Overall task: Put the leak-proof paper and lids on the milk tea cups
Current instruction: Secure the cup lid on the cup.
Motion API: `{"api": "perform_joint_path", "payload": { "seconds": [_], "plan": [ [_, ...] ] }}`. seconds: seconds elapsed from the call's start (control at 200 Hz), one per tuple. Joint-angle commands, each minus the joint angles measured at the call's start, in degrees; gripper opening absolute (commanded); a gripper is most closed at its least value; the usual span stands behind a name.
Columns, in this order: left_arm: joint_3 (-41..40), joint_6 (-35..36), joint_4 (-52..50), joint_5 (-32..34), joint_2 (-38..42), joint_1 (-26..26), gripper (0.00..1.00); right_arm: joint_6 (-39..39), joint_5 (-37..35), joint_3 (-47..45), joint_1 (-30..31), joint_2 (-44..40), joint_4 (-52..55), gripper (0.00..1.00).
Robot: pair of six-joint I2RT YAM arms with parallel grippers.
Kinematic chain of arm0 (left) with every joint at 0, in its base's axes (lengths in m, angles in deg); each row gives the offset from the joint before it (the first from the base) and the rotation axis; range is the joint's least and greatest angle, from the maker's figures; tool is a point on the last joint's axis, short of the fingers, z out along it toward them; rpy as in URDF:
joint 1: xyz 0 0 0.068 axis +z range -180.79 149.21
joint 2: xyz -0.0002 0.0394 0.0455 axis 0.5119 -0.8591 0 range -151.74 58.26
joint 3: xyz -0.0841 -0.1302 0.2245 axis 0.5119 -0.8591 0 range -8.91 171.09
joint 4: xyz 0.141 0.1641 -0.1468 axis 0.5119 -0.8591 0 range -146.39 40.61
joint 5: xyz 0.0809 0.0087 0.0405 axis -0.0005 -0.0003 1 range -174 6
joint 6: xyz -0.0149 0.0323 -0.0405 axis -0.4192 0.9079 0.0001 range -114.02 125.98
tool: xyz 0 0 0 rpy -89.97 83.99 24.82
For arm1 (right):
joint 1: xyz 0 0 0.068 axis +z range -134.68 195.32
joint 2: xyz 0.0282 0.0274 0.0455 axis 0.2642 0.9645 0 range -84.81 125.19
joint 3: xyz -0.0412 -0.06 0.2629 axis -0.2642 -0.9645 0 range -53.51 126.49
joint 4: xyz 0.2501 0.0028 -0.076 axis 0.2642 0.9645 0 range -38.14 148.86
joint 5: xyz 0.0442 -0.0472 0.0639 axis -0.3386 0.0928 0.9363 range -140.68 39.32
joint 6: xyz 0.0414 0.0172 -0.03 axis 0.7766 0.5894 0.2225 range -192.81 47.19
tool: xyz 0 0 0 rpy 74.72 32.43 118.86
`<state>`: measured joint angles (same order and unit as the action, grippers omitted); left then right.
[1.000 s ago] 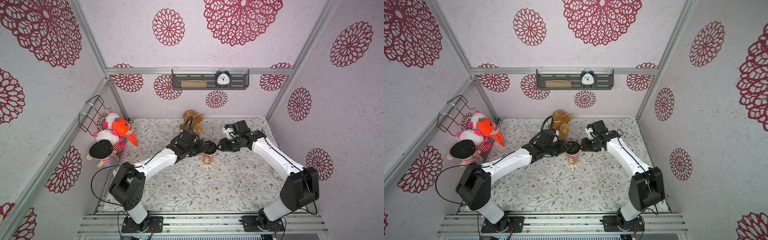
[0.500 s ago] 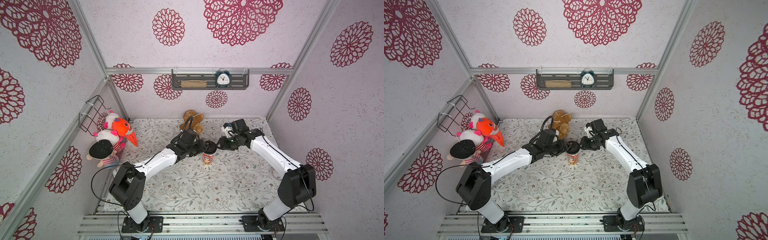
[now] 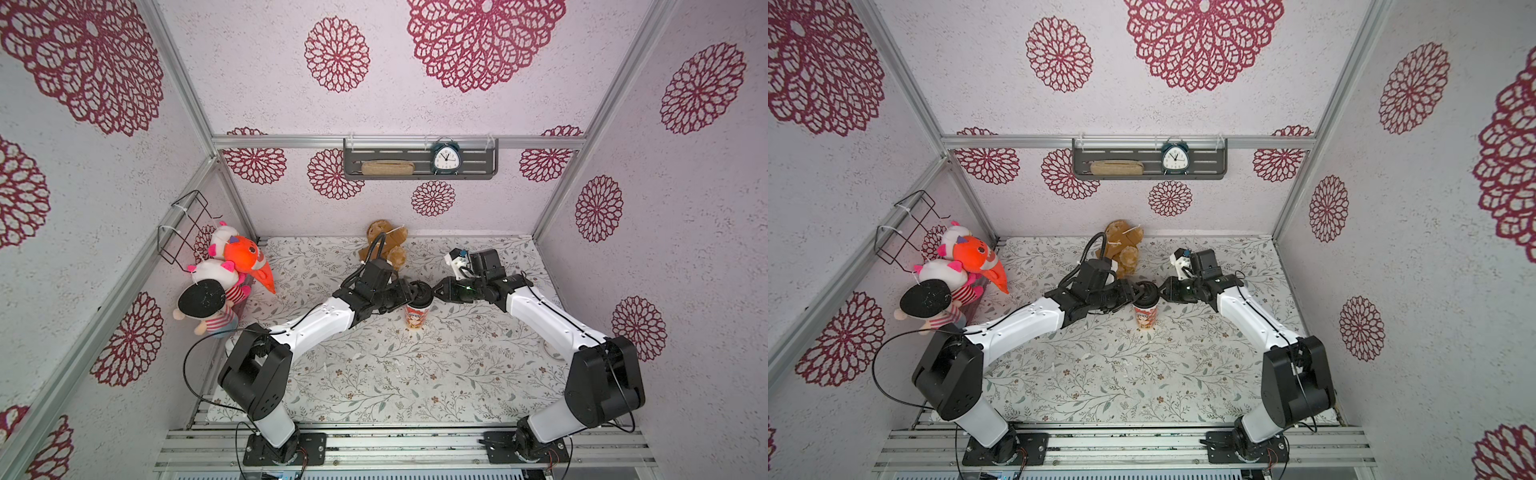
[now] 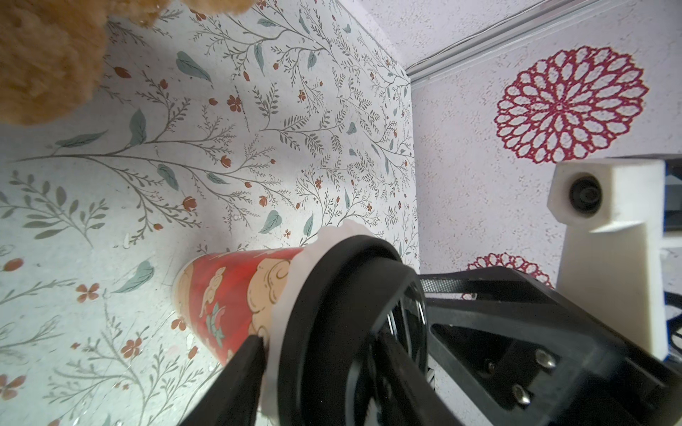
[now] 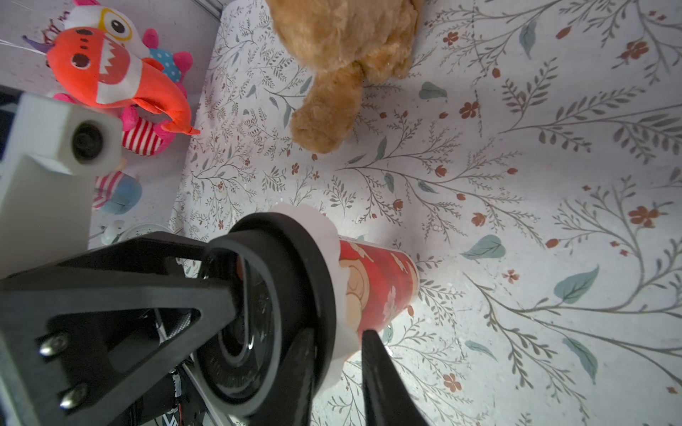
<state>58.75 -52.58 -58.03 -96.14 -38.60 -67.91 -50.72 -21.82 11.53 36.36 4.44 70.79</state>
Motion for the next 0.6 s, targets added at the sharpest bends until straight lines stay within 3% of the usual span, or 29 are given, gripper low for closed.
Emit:
{"api": "perform_joint_path", "payload": {
  "seconds": [0.0,0.18,0.595],
  "plan": [
    [-5.63,0.22,-14.66,2.77,-5.49,-0.22,0.51,0.67,-3.11,-8.26,0.95,6.07,7.71,0.26],
    [-5.49,0.55,-14.73,2.89,-5.31,-0.14,0.51,0.46,-3.81,-5.9,0.03,4.65,9.27,0.26],
    [4.21,4.38,-20.17,3.63,-7.07,-0.14,0.51,-1.17,-6.41,16.05,-0.86,0.96,15.6,0.37]
  ]
}}
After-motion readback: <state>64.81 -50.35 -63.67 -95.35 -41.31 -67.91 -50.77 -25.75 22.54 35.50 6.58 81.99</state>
